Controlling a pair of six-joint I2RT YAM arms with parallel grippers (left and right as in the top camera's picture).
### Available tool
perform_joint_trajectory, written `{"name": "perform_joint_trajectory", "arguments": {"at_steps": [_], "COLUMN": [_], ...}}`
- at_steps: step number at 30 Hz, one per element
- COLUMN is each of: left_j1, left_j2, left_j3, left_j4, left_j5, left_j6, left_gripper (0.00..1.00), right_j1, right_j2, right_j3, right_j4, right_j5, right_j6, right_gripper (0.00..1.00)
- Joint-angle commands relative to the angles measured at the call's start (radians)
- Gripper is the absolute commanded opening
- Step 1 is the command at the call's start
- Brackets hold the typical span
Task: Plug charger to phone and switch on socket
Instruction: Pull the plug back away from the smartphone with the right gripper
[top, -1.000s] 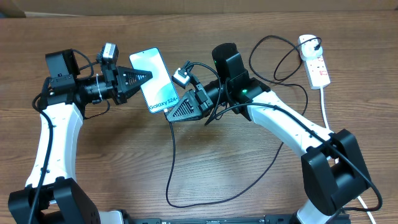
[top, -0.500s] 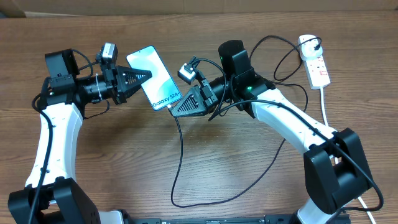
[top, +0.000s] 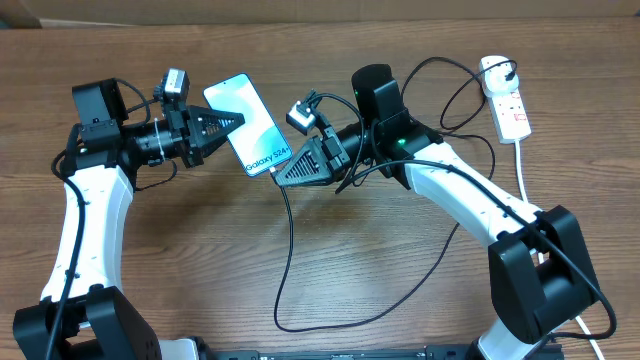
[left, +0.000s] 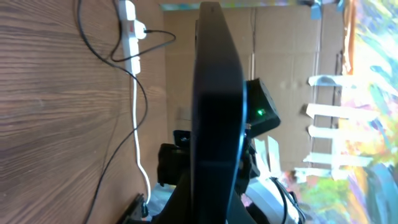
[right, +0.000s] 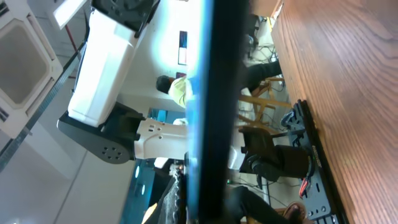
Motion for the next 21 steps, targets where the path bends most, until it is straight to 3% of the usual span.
{"name": "perform_joint_trajectory", "arguments": {"at_steps": [1, 10, 13, 15, 21], "left_j1": [-0.013, 0.007, 0.032, 0.042, 0.038], "left_j2": [-0.005, -0.005, -0.005, -0.005, -0.005], "left_j3": [0.010, 0.010, 0.010, 0.010, 0.010], "left_j4": [-0.004, 0.056, 0.061, 0.053, -0.122], "left_j5": [-0.056, -0.223, -0.317, -0.377, -0.602], "left_j6": [-0.006, -0.056, -0.056, -0.024, 0.137], "left_gripper": [0.04, 0.04, 0.04, 0.04, 0.04], "right_j1": [-0.018, -0.018, -0.018, -0.019, -0.019], "right_j2": [-0.005, -0.005, 0.000, 0.003, 0.003], "right_j3": [0.009, -0.002, -0.015, -0.015, -0.015], "right_j4": [0.006, 0.002, -0.060, -0.166, -0.488], "right_j5": [0.041, 0.061, 0.151, 0.290, 0.978], "right_j6": [0.002, -0.031, -0.063, -0.121, -0.152], "right_gripper": [0.04, 0.04, 0.04, 0.04, 0.04]}}
